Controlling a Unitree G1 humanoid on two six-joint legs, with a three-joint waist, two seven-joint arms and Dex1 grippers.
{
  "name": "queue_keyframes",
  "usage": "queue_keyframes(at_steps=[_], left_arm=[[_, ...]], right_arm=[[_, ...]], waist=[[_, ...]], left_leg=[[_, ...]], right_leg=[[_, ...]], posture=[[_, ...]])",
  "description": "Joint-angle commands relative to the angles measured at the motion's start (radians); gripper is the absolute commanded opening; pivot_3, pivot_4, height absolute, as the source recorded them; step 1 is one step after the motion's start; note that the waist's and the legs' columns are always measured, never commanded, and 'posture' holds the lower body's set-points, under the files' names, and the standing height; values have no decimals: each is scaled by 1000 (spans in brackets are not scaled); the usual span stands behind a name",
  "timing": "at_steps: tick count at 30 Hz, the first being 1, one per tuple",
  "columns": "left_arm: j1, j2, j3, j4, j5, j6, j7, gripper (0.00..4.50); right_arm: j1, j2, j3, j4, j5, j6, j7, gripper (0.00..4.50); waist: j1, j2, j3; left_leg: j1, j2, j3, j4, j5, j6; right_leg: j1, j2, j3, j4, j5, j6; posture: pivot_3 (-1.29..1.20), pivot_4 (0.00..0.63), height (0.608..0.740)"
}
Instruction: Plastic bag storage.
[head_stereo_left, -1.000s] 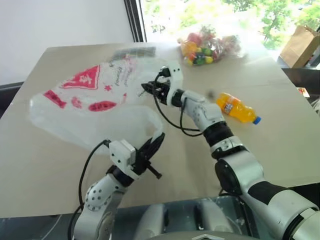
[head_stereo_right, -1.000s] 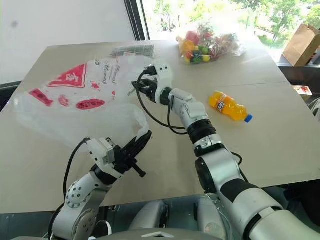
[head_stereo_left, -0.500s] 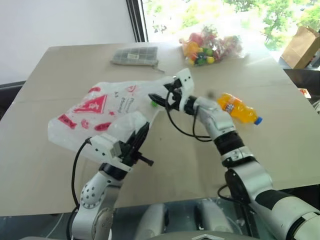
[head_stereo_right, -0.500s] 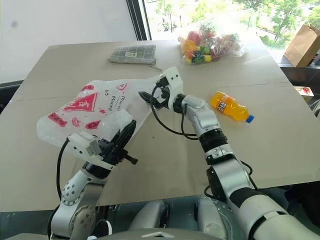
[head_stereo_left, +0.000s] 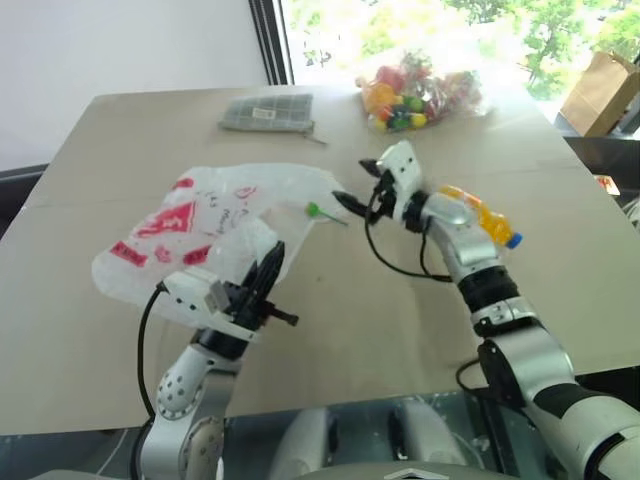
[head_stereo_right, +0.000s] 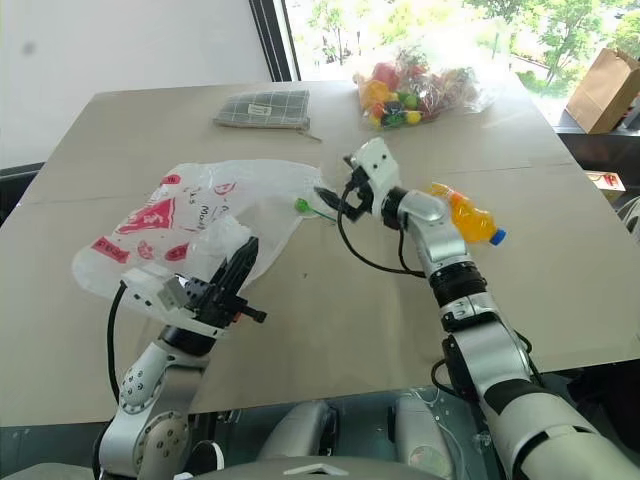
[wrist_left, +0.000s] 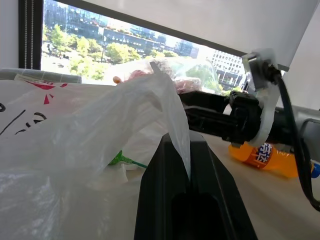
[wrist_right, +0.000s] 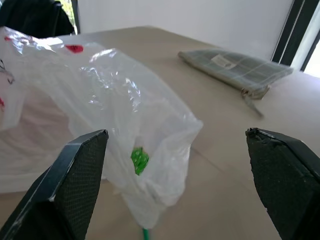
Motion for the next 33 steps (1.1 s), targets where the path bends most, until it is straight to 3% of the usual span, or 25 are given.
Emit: queue_keyframes(at_steps=[1,8,12,21,25,31,33], left_arm=[[-1,8,12,-29,5,-8,7,0],[5,11,15,-24,5,-14,3,0],[-3,10,16,-7,5,-16,-1,0],[-17,20,16,-6,7,-8,0,0],[-19,22,12,-11,9,-4,6,0],[-42,24,5,4,23,-8,0,0],[-72,28,6,12,27,-6,0,0]], right_arm=[[-36,9,-2,-1,6,-30,31,4455],[-42,9,0,33,-9,-50,42,4455],[-5,5,28,-47,7,-16,123,4455],[-25,11,29,8,-35,-39,62,4455],[-38,9,-2,38,-27,-51,13,3176],[-48,-20,-55,69,-16,-50,-27,280],[-52,-45,-74,62,-1,-48,-6,70]], waist=[[1,0,0],[2,0,0],[2,0,0],[2,0,0],[2,0,0],[4,0,0],[4,0,0]], left_leg=[[0,0,0,0,0,0],[0,0,0,0,0,0],[0,0,0,0,0,0],[0,0,0,0,0,0],[0,0,0,0,0,0],[0,0,0,0,0,0],[0,0,0,0,0,0]], right_leg=[[0,0,0,0,0,0],[0,0,0,0,0,0],[0,0,0,0,0,0],[0,0,0,0,0,0],[0,0,0,0,0,0],[0,0,0,0,0,0],[0,0,-1,0,0,0]], posture=[[0,150,740],[0,150,740],[0,150,740],[0,150,740],[0,150,740],[0,150,740],[0,150,740]])
